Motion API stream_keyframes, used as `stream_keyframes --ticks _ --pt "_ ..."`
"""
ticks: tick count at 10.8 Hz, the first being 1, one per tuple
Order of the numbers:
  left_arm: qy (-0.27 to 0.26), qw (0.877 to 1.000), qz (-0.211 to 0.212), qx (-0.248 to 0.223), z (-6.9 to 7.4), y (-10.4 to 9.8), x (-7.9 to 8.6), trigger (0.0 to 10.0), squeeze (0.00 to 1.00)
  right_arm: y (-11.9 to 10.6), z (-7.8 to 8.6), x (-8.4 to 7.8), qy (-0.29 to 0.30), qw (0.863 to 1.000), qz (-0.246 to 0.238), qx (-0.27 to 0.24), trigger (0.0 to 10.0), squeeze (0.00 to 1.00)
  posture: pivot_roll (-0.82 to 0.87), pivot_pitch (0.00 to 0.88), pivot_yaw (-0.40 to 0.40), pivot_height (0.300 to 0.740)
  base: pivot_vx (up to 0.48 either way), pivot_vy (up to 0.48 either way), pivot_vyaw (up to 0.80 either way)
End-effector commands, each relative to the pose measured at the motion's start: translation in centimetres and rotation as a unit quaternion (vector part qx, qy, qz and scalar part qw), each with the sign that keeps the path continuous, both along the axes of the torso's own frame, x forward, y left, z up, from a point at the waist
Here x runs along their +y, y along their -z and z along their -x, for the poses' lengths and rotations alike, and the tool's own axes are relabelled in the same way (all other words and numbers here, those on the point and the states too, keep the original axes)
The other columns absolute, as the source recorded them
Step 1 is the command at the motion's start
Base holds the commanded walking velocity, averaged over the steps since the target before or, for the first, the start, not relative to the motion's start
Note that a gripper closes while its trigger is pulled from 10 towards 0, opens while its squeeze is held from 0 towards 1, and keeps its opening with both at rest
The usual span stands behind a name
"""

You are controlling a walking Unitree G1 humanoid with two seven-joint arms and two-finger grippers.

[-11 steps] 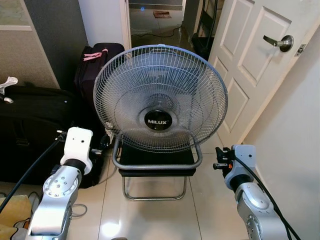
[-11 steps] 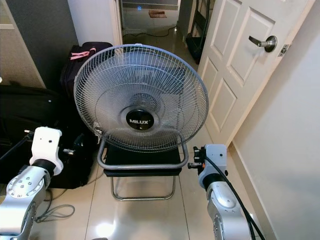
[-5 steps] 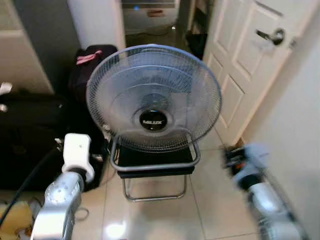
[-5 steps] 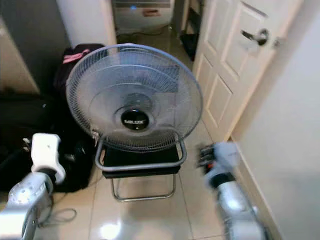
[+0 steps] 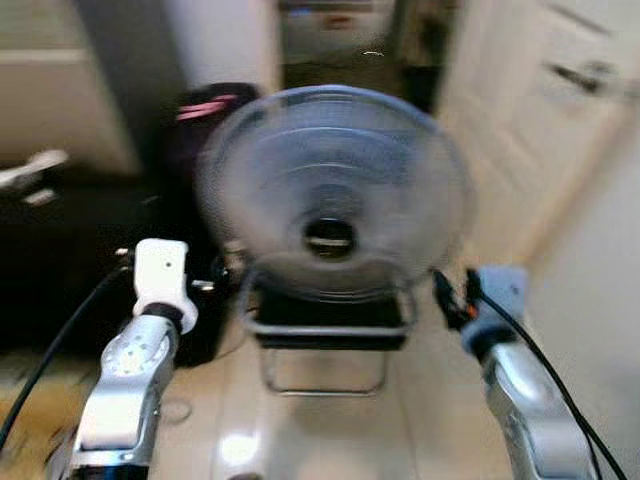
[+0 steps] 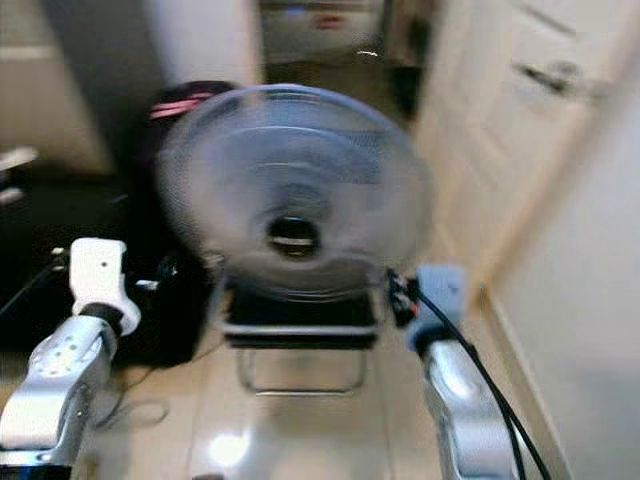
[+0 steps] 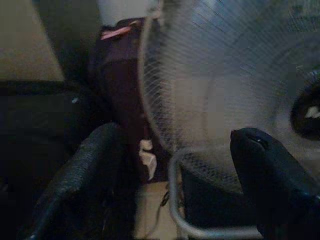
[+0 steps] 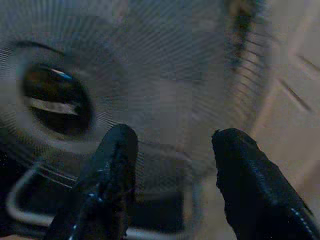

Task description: Clean up the room

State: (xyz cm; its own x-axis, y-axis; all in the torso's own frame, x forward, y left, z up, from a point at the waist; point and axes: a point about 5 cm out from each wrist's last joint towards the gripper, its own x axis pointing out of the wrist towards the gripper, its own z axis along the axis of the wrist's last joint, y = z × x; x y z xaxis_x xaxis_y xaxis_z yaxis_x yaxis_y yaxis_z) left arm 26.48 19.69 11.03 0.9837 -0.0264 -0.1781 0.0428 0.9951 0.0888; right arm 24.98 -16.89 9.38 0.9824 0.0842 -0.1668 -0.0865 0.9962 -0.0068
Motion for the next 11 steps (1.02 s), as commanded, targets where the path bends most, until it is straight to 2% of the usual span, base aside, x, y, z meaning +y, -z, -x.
stream_keyframes --ticks 1,3,4,5,6,7,8,9,10,11 --pt "0.002 1.0 0.004 0.015 -0.1 0.7 0.0 10.0 0.0 0.1 -0.1 0.0 -0.007 1.0 -0.003 0.002 10.0 1.0 -0.05 0.0 -0.001 0.74 0.0 0.0 0.8" --pt "0.022 1.0 -0.003 0.003 -0.4 0.1 -0.3 10.0 0.0 0.7 -0.2 -0.1 0.012 1.0 -0.003 0.011 10.0 1.0 -0.03 0.0 0.001 0.74 0.0 0.0 0.8" --pt "0.012 1.0 0.007 0.008 -0.6 0.0 0.1 10.0 0.0 0.6 -0.6 0.2 0.015 1.0 0.001 0.001 10.0 1.0 -0.06 0.0 0.016 0.74 0.0 0.0 0.8" --pt "0.007 1.0 0.0 0.006 -0.9 0.1 0.2 10.0 0.0 0.3 -0.9 0.2 0.016 1.0 0.0 0.002 10.0 1.0 -0.08 0.0 0.022 0.74 0.0 0.0 0.8" --pt "0.014 1.0 0.0 0.01 -1.2 0.2 -0.1 10.0 0.0 -0.1 -1.3 -0.1 0.014 1.0 0.01 -0.001 10.0 1.0 -0.08 0.0 0.023 0.74 0.0 0.0 0.8" --pt "0.03 1.0 -0.001 0.008 -1.1 0.2 -0.5 3.6 0.0 -0.1 -1.5 -0.4 0.029 0.999 0.021 -0.003 10.0 1.0 -0.08 0.0 0.021 0.74 0.0 0.0 0.8" --pt "0.039 0.999 0.003 0.002 -1.0 0.2 -0.7 0.0 0.0 0.1 -1.4 -0.1 0.024 1.0 0.001 0.003 1.0 1.0 -0.09 0.0 0.025 0.74 0.0 0.0 0.8" --pt "0.039 0.999 0.008 0.0 -0.9 0.2 -0.9 0.0 0.0 0.2 -1.1 0.2 0.009 1.0 0.01 0.001 0.0 1.0 -0.08 0.0 0.025 0.74 0.0 0.0 0.8" --pt "0.041 0.999 0.013 0.002 -0.9 0.2 -1.0 0.0 0.0 0.2 -0.8 0.3 0.013 1.0 0.013 -0.003 0.0 0.0 -0.08 0.0 0.026 0.74 0.0 0.0 0.8" --pt "0.039 0.999 0.005 0.0 -1.0 0.2 -0.8 0.0 0.0 0.3 -0.7 0.3 0.016 1.0 -0.002 0.001 0.0 0.0 -0.08 0.0 0.024 0.74 0.0 0.0 0.8"
